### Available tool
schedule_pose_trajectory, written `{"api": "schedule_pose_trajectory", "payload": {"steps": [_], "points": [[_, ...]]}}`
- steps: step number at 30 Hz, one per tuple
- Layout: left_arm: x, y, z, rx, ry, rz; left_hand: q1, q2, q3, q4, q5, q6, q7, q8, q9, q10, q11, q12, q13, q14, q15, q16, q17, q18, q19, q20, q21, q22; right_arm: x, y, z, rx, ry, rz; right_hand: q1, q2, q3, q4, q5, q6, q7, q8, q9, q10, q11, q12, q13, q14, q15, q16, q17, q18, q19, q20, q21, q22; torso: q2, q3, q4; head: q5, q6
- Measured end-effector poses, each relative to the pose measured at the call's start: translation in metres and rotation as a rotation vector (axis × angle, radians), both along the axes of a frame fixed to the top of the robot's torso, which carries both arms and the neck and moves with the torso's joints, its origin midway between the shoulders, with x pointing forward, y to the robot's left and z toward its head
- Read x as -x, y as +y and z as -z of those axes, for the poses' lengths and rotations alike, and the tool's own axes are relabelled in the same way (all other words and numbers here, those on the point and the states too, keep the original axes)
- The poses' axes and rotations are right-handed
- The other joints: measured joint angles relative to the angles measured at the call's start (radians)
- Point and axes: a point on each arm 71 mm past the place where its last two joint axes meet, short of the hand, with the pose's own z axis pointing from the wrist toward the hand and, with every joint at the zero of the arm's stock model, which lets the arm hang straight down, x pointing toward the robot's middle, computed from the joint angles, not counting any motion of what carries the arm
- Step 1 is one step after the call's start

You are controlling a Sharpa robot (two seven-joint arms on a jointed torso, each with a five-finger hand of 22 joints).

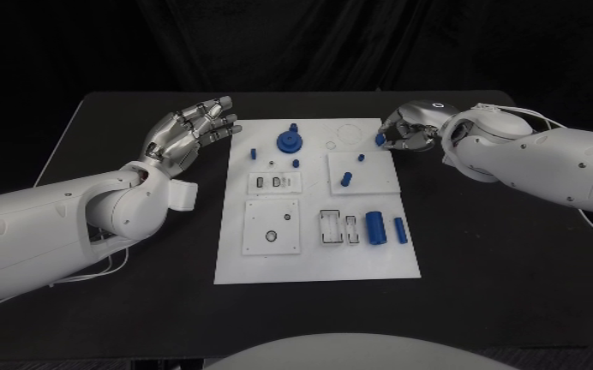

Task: Assemble the parts on the task board

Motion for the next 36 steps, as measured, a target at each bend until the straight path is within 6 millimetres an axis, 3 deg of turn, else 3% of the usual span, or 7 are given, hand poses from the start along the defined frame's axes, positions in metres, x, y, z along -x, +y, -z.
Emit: {"api": "schedule_pose_trajectory", "payload": {"steps": [15,27,36], "points": [[0.000,0.000,0.001,0.000,0.002,0.001,0.005,0.005,0.008,0.000,0.000,-0.004,-0.004,0.000,0.000,0.000,0.007,0.008,0.001,0.000,0.000,0.004,0.000,0.000,0.000,0.000,0.000,0.000,-0.002,0.008,0.001,0.000,0.003,-0.015,0.000,0.000,0.000,0.000,0.000,0.000,0.000,0.000,-0.001,0.000,0.000,0.000,-0.001,0.000,0.000,0.000,-0.002,0.000,0.000,0.000,-0.006,0.000,0.000,-0.0002,-0.0002,0.003,-0.004],[0.000,0.000,0.002,0.001,0.003,0.003,0.005,0.005,0.008,0.000,0.000,-0.004,-0.004,0.000,0.000,0.000,0.007,0.008,0.001,0.000,0.000,0.004,0.000,0.000,0.000,0.000,0.000,0.000,-0.003,0.011,0.002,0.001,0.007,-0.022,0.015,0.005,0.008,-0.014,0.047,0.002,0.001,0.001,-0.002,-0.004,-0.004,-0.005,-0.003,0.000,0.000,-0.004,-0.002,0.000,0.000,0.000,-0.012,0.000,0.000,-0.0006,-0.0001,0.005,-0.006],[0.000,-0.001,0.003,0.001,0.006,0.004,0.005,0.005,0.008,0.000,0.000,-0.004,-0.004,0.000,0.000,0.000,0.007,0.008,0.001,0.000,0.000,0.004,0.000,0.000,0.000,0.000,0.000,0.000,-0.002,0.011,0.003,0.001,0.009,-0.022,0.029,0.019,0.013,-0.025,0.062,0.092,-0.005,0.056,0.033,-0.004,-0.004,-0.005,-0.001,0.000,0.000,-0.004,0.001,0.000,0.000,0.000,-0.021,0.001,0.000,-0.0006,0.0000,0.004,-0.008]]}}
